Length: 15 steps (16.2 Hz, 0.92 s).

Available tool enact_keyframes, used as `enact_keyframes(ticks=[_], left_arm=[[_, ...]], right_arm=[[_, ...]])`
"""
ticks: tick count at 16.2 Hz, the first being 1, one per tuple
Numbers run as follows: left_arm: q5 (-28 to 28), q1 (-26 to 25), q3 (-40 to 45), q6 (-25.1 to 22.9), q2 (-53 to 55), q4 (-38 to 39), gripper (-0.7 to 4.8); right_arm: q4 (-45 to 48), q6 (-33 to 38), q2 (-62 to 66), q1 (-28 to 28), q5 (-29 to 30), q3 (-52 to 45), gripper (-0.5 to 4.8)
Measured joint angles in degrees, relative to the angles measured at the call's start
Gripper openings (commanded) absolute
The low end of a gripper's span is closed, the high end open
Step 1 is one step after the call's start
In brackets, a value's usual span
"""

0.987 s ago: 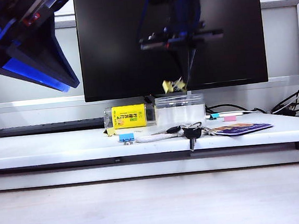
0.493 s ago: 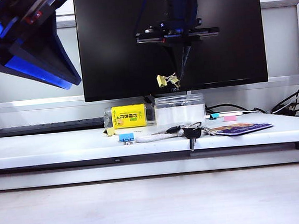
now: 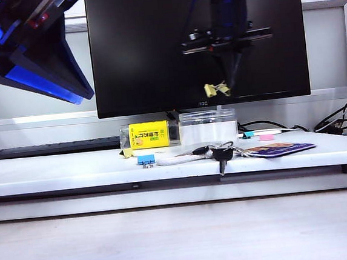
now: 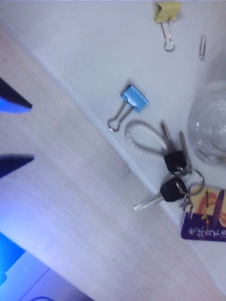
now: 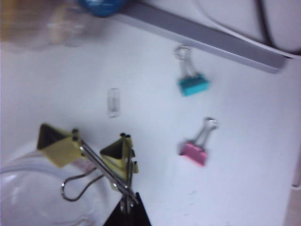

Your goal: Take the clips out of the round transparent plastic box and place them on the table.

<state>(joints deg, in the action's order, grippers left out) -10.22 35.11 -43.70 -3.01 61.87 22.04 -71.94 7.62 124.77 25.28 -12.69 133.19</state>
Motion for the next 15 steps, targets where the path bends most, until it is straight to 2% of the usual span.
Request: enact_keyframes(ticks=[7,10,15], left_arm=[[1.38,0.00,0.00,0.00,0.00,-0.35,1.25],[1.46,0.00,0.00,0.00,0.13,-0.39,1.25],[1.51,-0.02,0.00,0.00,0.46,-0.39,1.25]], right_arm=[[-5.46,-0.04,2.14,-4.46,1.31,-0.33,-0.01],[-7.06,-0.39,2.67,-4.48,1.70,-0.48,-0.01],[-6.71,-0.59,2.75,-5.66,2.34,-7.67,-0.01]])
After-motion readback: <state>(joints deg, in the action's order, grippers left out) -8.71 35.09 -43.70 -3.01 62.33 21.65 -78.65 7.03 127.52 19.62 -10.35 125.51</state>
